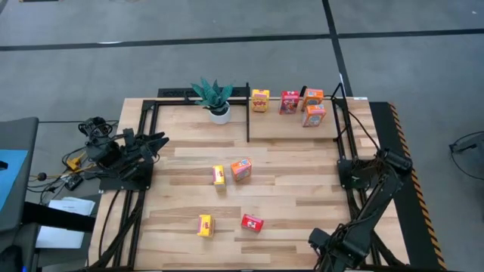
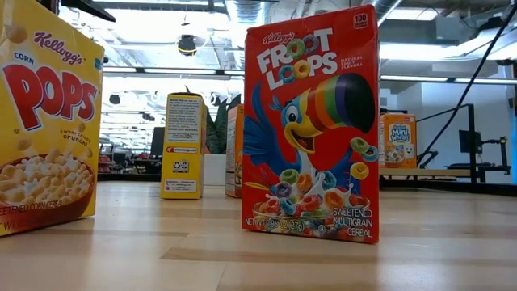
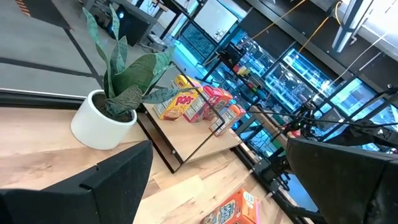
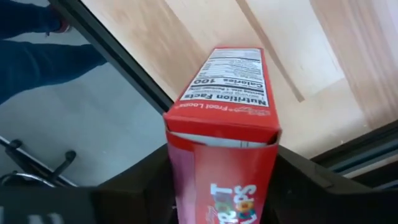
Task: Stack cereal on shelf
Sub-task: Put the bottom red cereal box on the shelf aligned with the red cereal box, then put the top yellow cereal box on the shelf aligned with the yellow cereal box
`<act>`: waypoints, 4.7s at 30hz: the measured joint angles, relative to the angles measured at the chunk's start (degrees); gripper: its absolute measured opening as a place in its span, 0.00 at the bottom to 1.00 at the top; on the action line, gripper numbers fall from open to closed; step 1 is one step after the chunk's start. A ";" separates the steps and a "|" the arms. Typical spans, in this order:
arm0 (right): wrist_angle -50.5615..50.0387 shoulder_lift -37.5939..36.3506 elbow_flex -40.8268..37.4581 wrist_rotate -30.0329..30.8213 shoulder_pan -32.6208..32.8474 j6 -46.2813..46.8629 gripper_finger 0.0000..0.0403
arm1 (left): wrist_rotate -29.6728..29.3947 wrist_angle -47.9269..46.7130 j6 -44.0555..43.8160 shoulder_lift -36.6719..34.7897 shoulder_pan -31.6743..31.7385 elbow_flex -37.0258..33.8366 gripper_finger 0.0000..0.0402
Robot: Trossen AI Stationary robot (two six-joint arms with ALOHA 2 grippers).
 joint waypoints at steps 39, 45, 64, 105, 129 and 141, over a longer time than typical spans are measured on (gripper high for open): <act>-29.00 -28.21 4.07 21.33 -51.92 -77.50 0.35 | -0.36 0.04 -1.09 -0.02 0.00 0.01 0.89; -24.77 -24.22 4.04 20.97 -68.84 -100.80 0.36 | -2.12 0.02 -1.68 0.00 0.00 0.00 0.89; -16.67 -4.38 8.93 19.42 -84.79 -129.79 0.38 | -4.94 -0.33 -3.60 0.00 0.00 0.00 0.89; -18.56 1.01 12.26 22.74 -89.68 -132.06 0.50 | -5.26 -2.32 -3.71 0.00 0.02 0.00 0.89; -18.82 0.72 16.63 26.56 -89.68 -130.16 0.60 | -5.25 -2.58 -3.77 -0.02 0.04 0.02 0.89; -26.29 0.70 31.83 24.18 -88.68 -121.92 0.66 | -5.25 -2.85 -3.77 0.00 0.04 0.01 0.89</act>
